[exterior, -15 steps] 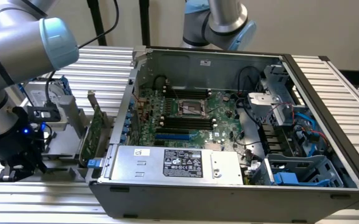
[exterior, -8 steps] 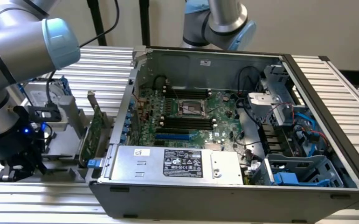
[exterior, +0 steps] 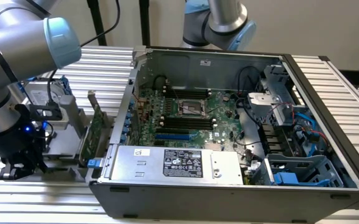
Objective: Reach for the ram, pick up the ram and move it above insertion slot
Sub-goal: 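Pick up the ram and move it above insertion slot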
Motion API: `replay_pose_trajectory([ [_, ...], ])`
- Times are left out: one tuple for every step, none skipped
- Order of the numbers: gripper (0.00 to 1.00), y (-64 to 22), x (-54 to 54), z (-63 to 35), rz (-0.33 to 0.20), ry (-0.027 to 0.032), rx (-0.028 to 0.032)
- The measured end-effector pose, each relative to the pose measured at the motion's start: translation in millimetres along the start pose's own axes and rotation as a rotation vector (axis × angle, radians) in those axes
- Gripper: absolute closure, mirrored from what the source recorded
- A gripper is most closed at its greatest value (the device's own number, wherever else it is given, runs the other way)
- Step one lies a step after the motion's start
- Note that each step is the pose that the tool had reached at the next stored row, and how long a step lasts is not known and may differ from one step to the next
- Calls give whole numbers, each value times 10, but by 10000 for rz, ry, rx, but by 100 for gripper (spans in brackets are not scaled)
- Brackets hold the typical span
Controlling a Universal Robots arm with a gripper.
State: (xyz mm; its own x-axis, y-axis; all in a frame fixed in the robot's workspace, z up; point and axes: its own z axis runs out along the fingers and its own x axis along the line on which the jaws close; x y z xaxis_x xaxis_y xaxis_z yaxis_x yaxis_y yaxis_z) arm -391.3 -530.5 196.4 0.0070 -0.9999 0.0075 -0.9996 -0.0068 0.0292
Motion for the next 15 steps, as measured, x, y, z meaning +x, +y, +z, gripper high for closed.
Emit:
replay_pose_trajectory([
  [87,0,-5,0,7,0,0],
  [87,-1,-8,0,13,-1,1],
  [87,-1,-11,1,17,-1,1],
  [87,-1,-11,1,18,-1,0],
  [87,0,-12,-1,20,0,0],
  [87,0,-12,-3,23,0,-2],
  [87,0,-13,-5,25,0,-3],
  [87,0,-13,-9,28,-1,-3],
  [87,0,-13,-17,30,0,-7],
  [87,1,-13,-25,32,0,-11],
  [87,1,-13,-35,33,0,-16],
  [87,1,-13,-45,34,0,-20],
  [87,0,-12,-55,34,0,-24],
  [87,0,-12,-67,35,-1,-27],
  [87,0,-12,-80,35,-1,-30],
])
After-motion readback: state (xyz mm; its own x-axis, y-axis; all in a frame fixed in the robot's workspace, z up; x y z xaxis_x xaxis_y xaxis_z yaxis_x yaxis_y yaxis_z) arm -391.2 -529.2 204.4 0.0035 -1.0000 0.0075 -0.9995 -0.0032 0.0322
